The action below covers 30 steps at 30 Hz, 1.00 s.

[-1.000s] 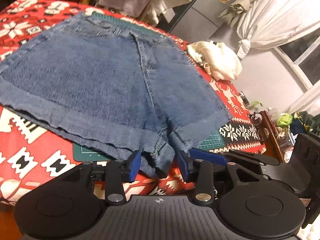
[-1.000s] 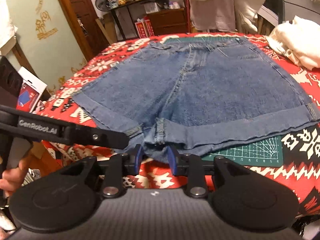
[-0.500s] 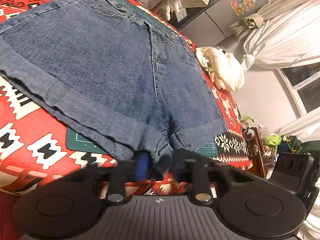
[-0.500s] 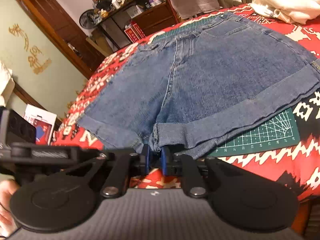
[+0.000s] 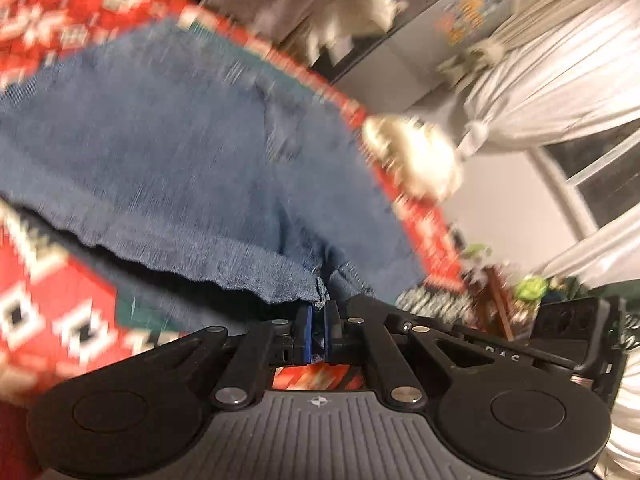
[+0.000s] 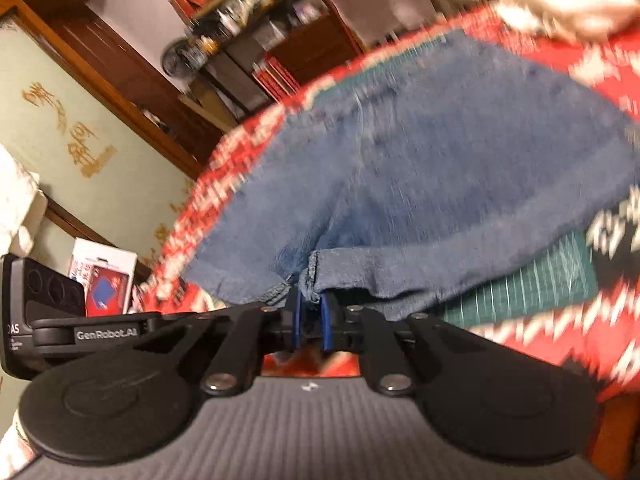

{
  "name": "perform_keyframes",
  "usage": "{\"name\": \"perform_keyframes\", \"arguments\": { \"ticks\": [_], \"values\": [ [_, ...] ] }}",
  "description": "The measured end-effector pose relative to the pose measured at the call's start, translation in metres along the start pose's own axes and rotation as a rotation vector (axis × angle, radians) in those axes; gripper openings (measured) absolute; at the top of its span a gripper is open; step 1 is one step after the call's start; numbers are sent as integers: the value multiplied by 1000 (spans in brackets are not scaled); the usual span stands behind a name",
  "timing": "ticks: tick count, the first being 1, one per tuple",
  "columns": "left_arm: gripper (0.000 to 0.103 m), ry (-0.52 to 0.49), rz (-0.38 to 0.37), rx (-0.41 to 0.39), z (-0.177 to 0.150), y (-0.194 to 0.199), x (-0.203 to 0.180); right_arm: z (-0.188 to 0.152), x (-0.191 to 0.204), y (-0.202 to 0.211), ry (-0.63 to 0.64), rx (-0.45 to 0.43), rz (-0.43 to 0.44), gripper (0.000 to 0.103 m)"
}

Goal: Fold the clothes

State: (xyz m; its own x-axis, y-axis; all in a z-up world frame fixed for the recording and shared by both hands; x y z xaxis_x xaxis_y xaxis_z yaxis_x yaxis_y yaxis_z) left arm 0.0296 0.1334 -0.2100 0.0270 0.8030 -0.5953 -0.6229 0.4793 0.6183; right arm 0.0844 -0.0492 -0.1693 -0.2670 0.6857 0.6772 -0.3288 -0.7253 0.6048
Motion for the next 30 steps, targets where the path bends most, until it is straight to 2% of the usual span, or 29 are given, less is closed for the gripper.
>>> {"name": "perform_keyframes", "arguments": {
  "ticks": [6, 7, 11, 14, 17, 18, 19, 23, 24, 25, 26, 27, 30],
  "values": [
    [5, 31, 21, 35, -15, -9, 15, -25, -17, -17, -47, 35, -18, 7],
    [5, 32, 22, 35, -16, -9, 15, -28, -18, -18, -46, 38, -21, 2],
    [5, 47, 9, 21, -15, -7, 15, -34, -17, -15, -37, 26, -19, 2],
    [8, 57, 7, 11, -17, -6, 15, -28, -14, -5, -35, -11, -8, 9],
    [19, 79, -7, 7, -18, -6, 16, -22, -16, -2, -72, -24, -4, 16],
    [23, 90, -15, 8, -17, -7, 17, -20, -19, -1, -89, -30, -6, 21],
    [23, 95, -20, 10, -18, -7, 16, -18, -21, -1, -107, -38, -9, 24],
    [26, 99, -29, 15, -18, -12, 15, -11, -31, -6, -199, -48, 21, 26],
    [26, 109, -33, 11, -17, -13, 16, -10, -33, -10, -212, -46, 19, 25],
    [25, 119, -37, 8, -16, -14, 16, -9, -33, -12, -220, -44, 20, 18],
    [21, 122, -40, 5, -15, -15, 15, -9, -33, -14, -222, -43, 25, 10],
    [5, 111, -36, -2, -15, -14, 13, -9, -32, -16, -223, -41, 30, 7],
    [5, 63, -24, -29, -13, -7, 7, -12, -23, -15, -154, -33, 6, 6]
  ]
}}
Point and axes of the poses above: each gripper's, at about its wrist camera, not at the fingertips, and y roughly against the way its jaws point, x to its left, z to its top, the point moved 6 cm from there along -y, roughly the way its jaws point, and after that the axes turned 8 degrees about -y, right-handed, at the moved point
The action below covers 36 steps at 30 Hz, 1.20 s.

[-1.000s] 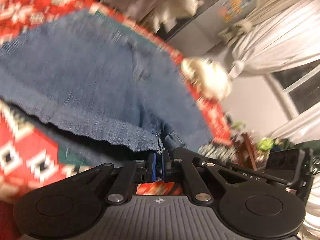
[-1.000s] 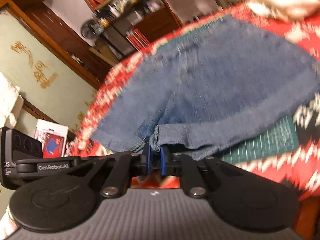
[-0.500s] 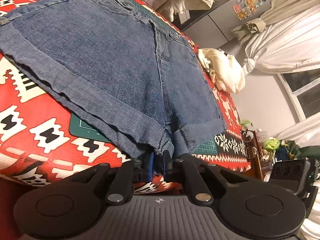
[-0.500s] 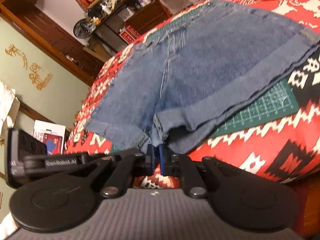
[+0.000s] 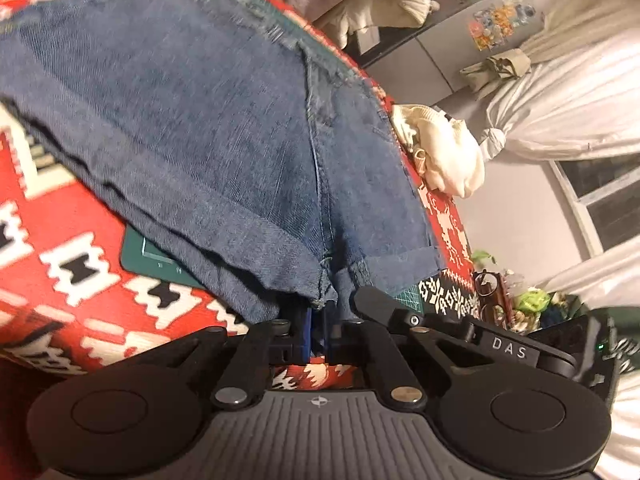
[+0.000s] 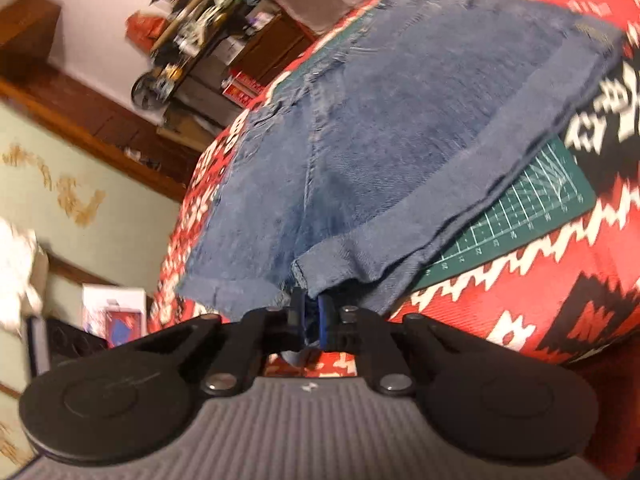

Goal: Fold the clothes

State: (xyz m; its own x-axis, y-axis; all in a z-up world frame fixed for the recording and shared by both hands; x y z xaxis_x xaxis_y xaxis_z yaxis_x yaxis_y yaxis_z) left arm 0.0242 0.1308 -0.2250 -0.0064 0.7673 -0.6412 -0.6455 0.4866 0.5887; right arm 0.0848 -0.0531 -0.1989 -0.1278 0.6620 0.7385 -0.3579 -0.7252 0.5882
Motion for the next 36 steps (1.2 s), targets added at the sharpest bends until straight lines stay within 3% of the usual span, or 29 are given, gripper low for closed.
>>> {"name": "perform_keyframes", "arguments": {
  "ticks": [3, 8, 17, 21, 28, 36],
  "values": [
    [5, -26, -3, -4, 0, 4, -4, -5, 5, 1, 19, 13, -12, 6],
    [4, 40, -1, 73, -10, -12, 10, -12, -5, -13, -25, 36, -28, 6],
    [4, 51, -11, 79, -15, -5, 11, -18, -10, -13, -64, 39, -6, 6],
    [6, 55, -14, 43, -8, 8, 11, -18, -6, -2, -65, 23, 13, 10],
    [6, 73, 4, -78, 16, 34, 20, 2, -8, 35, -20, -91, -6, 11],
    [6, 106, 77, -148, 43, 34, 54, 51, -47, 57, -68, -277, -58, 11]
  ]
}}
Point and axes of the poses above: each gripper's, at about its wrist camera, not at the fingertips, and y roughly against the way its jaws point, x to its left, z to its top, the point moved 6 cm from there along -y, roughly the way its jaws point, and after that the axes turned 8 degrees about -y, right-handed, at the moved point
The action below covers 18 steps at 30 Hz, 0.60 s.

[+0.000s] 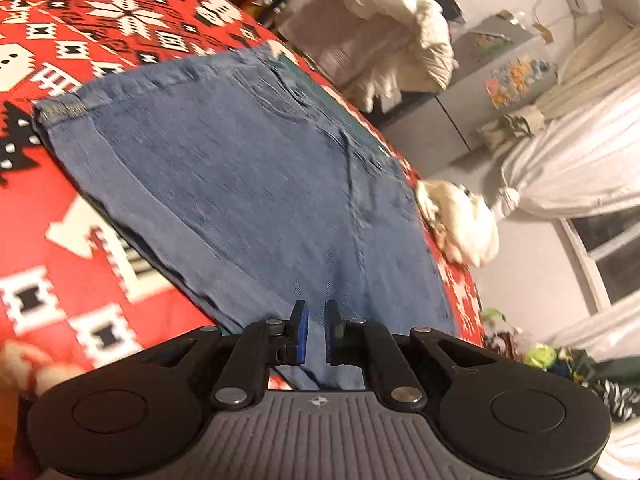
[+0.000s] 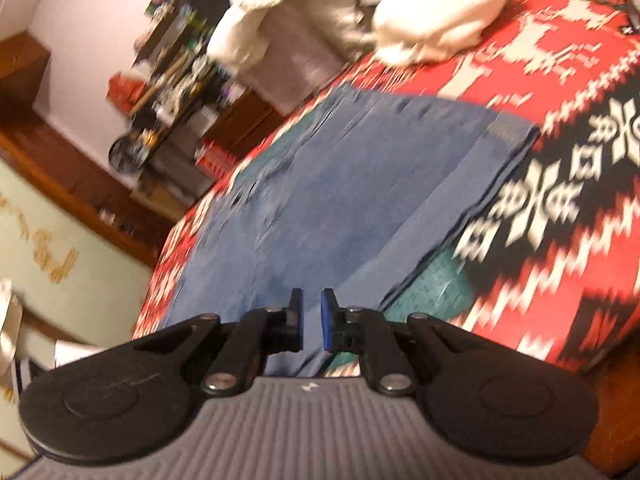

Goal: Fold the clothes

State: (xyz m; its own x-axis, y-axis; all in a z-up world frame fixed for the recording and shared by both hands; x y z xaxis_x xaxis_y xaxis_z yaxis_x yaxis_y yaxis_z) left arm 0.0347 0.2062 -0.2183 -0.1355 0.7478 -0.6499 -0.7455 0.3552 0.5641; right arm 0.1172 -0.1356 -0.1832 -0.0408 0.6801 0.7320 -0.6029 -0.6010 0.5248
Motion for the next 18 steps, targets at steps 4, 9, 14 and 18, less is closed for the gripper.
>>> {"name": "perform_keyframes", "arguments": {
  "ticks": [4, 9, 14, 18],
  "values": [
    [6, 55, 44, -21, 9, 4, 25, 20, -31, -11, -82, -34, -19, 11],
    [6, 131, 68, -52, 12, 16, 55, 30, -70, -21, -242, -30, 28, 0],
    [3, 181, 72, -93, 15, 30, 77, 36, -91, -21, -307, -59, 55, 0],
    [2, 217, 76, -123, 18, 40, 89, 54, -109, -20, -345, -108, 28, 2]
  ]
}}
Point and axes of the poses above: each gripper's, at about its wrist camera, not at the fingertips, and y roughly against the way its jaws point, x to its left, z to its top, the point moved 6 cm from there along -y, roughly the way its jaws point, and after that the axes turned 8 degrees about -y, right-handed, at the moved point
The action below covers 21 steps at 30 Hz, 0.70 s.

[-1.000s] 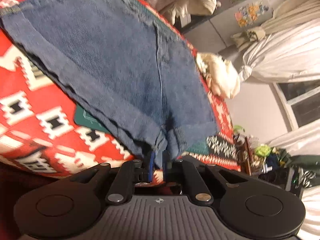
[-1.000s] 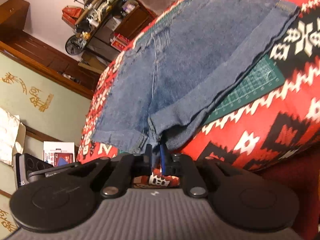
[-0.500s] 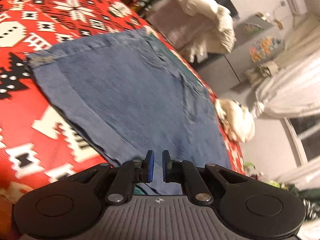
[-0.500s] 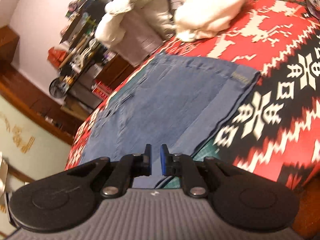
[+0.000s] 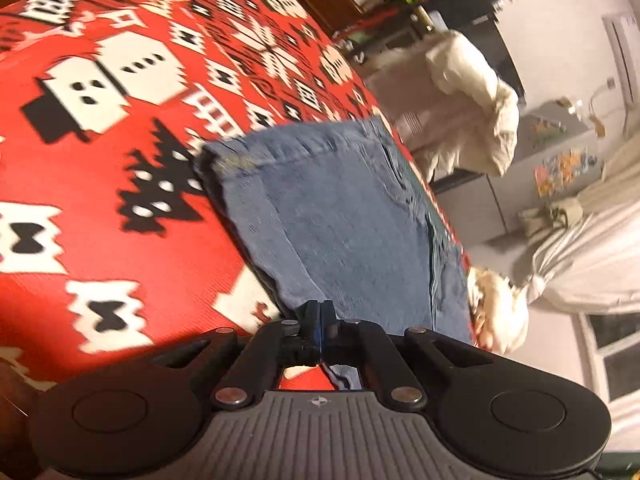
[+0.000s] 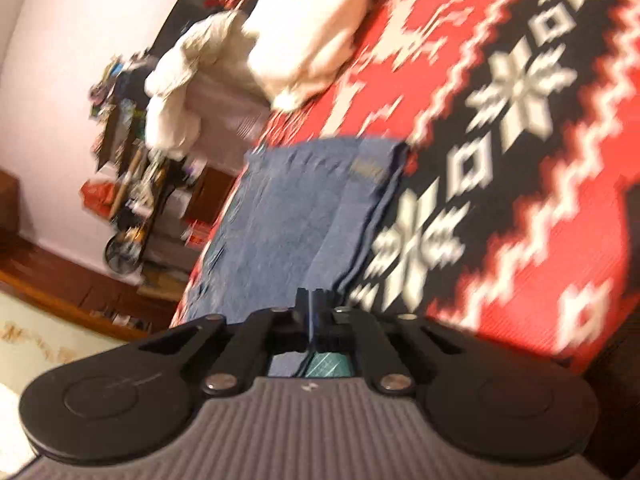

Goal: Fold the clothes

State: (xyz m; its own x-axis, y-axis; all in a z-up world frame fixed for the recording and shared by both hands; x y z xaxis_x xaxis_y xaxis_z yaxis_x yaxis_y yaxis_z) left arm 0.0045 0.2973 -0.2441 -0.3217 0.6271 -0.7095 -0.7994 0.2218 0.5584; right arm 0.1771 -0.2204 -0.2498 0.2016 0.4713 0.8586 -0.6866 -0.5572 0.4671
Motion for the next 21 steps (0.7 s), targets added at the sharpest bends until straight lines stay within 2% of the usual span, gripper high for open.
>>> {"name": "perform_keyframes", "arguments": {
  "ticks": [4, 9, 17, 21],
  "values": [
    [2, 11, 14, -20, 6, 7, 6, 23, -8, 1, -53, -51, -12, 7],
    [2, 22, 25, -48, 15, 13, 10, 44, -3, 4, -54, -93, 13, 7],
    [2, -8, 89, -68, 27, 15, 13, 55, 1, -3, -11, -96, -34, 7],
    [3, -16, 114, -87, 33, 23, 19, 56, -3, 7, -9, -102, -39, 7]
  ]
}}
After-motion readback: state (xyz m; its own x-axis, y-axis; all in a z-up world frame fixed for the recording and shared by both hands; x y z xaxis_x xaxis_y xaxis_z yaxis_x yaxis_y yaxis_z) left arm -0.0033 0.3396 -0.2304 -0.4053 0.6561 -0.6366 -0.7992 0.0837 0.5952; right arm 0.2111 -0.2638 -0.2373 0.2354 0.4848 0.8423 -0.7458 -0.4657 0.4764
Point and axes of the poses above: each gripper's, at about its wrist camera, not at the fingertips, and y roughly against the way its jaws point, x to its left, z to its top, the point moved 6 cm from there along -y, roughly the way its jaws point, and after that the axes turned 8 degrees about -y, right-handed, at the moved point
